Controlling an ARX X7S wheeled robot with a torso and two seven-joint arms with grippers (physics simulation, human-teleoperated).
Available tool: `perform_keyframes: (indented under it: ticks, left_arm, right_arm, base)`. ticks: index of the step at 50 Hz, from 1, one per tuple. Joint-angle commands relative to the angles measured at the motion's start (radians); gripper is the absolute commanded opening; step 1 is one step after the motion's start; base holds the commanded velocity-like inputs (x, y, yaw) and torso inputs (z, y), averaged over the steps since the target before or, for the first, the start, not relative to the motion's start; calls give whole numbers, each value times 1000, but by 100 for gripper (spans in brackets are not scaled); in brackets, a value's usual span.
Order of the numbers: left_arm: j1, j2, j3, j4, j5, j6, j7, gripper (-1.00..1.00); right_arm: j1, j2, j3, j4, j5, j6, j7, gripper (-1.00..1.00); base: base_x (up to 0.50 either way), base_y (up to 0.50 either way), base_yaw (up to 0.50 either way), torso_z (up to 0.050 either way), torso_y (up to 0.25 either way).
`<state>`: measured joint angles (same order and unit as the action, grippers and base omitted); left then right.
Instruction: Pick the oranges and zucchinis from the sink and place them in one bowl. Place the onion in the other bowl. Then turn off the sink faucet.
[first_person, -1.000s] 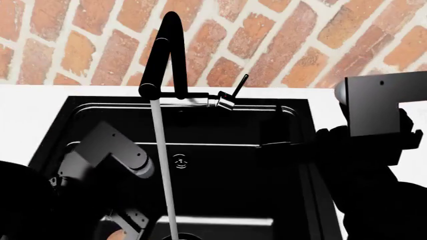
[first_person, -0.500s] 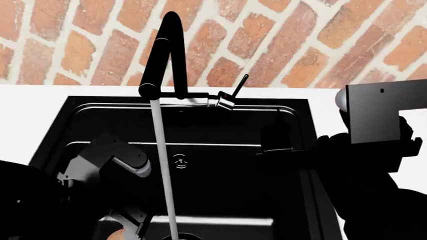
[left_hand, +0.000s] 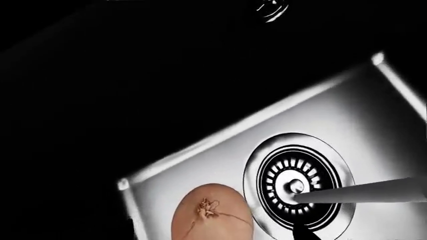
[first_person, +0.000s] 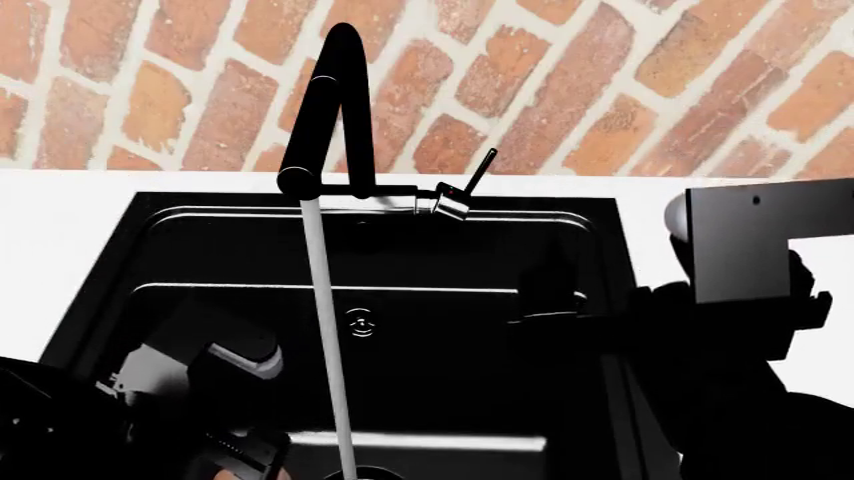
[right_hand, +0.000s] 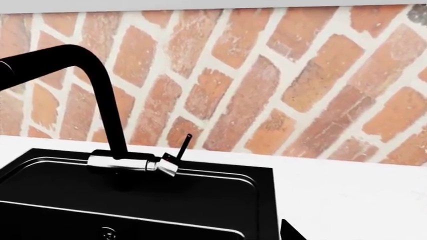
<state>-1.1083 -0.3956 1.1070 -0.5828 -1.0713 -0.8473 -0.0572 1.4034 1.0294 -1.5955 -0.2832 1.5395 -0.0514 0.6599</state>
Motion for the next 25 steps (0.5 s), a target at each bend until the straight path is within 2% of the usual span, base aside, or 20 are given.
perform_keyframes:
  ticks: [1, 9, 10, 25]
  left_arm:
    - [56, -37, -55, 55, -62, -14, -100, 100]
    - [13, -5, -6, -12, 18, 27, -44, 100]
    - [-6, 6, 23, -2, 69, 76, -6, 100]
    - [-31, 4, 31, 25, 79, 75, 4, 100]
  right_arm:
    - [-27, -1, 2, 3, -9, -27, -5, 100]
    - [-39, 7, 2, -4, -15, -37, -3, 100]
    - [-61, 13, -2, 2, -19, -57, -13, 100]
    - [-67, 5, 1, 9, -19, -56, -19, 100]
  base:
    - [0, 0, 0, 0, 0]
    - [0, 0, 0, 0, 0]
    - [0, 0, 0, 18, -250]
    - [0, 0, 0, 19, -250]
